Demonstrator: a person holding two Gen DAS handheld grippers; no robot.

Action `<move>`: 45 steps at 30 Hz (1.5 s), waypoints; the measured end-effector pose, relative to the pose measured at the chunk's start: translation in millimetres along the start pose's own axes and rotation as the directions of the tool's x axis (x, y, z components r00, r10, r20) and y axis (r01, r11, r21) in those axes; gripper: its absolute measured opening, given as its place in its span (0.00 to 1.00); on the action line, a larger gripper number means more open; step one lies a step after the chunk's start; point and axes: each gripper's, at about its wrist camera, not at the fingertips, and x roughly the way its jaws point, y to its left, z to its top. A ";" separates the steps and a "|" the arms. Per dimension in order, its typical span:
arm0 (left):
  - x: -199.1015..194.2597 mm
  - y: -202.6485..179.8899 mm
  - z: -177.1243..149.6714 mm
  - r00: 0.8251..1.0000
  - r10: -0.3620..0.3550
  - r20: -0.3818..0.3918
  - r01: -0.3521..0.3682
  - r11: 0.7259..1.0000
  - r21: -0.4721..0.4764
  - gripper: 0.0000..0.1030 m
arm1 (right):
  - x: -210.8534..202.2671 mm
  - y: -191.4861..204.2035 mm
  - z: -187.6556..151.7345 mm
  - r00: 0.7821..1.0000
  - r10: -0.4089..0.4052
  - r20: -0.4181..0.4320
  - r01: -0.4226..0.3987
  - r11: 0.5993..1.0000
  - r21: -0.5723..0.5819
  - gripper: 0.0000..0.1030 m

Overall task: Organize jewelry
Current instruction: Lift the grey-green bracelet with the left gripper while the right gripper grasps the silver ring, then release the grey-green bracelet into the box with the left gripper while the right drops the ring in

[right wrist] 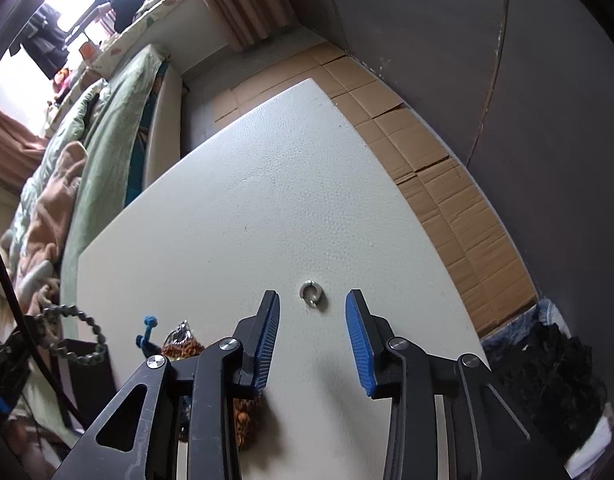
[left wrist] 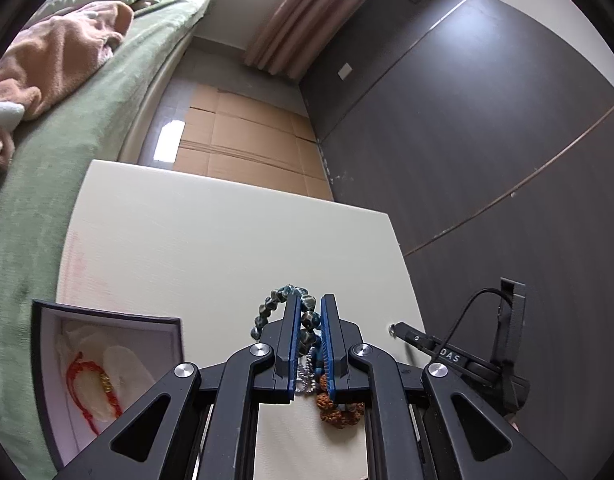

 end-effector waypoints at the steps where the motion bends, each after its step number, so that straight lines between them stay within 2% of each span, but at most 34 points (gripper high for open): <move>1: -1.1 1.8 0.3 1.000 0.001 0.003 -0.001 1.000 -0.002 0.10 | 1.9 3.0 0.9 1.000 -0.012 -0.001 0.011 1.000 -0.008 0.34; 2: -2.9 2.9 1.2 1.000 0.002 0.005 -0.002 1.000 -0.004 0.10 | 3.8 4.6 1.5 1.000 -0.019 -0.003 0.019 1.000 -0.014 0.32; 4: -5.8 6.2 2.5 1.000 0.008 0.012 -0.008 1.000 -0.007 0.10 | 7.8 9.4 1.4 0.999 -0.030 -0.011 0.030 0.999 -0.023 0.23; 13: -14.6 15.2 3.8 0.999 0.018 0.027 -0.017 1.000 -0.021 0.10 | 13.8 23.8 1.6 0.993 -0.116 0.002 0.116 0.990 -0.081 0.20; 16: -20.2 14.5 3.6 0.999 0.017 0.030 -0.016 1.000 -0.017 0.10 | 15.7 33.7 1.1 0.981 -0.192 0.015 0.192 0.972 -0.138 0.15; 19: -28.9 12.1 1.7 0.999 0.021 0.044 -0.021 1.000 -0.003 0.10 | 16.9 44.2 -2.6 0.969 -0.246 0.030 0.247 0.949 -0.194 0.14; 22: -38.9 11.9 0.5 0.998 0.035 0.051 -0.035 0.999 0.011 0.10 | 15.2 48.9 -8.1 0.962 -0.268 0.045 0.271 0.934 -0.231 0.14; 25: -51.5 15.4 -1.0 0.997 0.045 0.067 -0.047 0.999 0.025 0.10 | 3.4 49.8 -12.8 0.981 -0.191 0.045 0.196 0.956 -0.220 0.14; 31: -73.0 27.7 -4.4 0.995 0.060 0.078 -0.062 0.998 0.024 0.10 | -29.6 53.6 -21.7 0.991 -0.089 0.102 0.109 0.972 -0.208 0.14; 33: -78.3 28.2 -6.1 0.994 0.070 0.082 -0.073 0.997 0.033 0.10 | -37.5 56.9 -25.1 0.992 -0.057 0.112 0.080 0.974 -0.212 0.14; 36: -78.0 31.7 -8.0 0.989 0.129 0.068 -0.133 0.990 0.047 0.10 | -48.3 64.2 -31.2 0.991 -0.021 0.133 0.052 0.971 -0.232 0.14; 40: -71.9 40.9 -8.8 0.988 0.149 0.028 -0.150 0.988 0.025 0.10 | -62.4 79.7 -39.1 0.989 0.010 0.150 0.031 0.965 -0.261 0.14; 43: -72.6 45.3 -10.3 0.979 0.201 0.024 -0.201 0.979 0.003 0.10 | -71.3 89.4 -47.4 0.987 0.028 0.158 0.018 0.960 -0.280 0.14; 45: -74.8 48.8 -11.4 0.984 0.176 0.022 -0.175 0.984 -0.023 0.11 | -74.9 94.8 -52.3 0.986 0.039 0.161 0.009 0.957 -0.291 0.14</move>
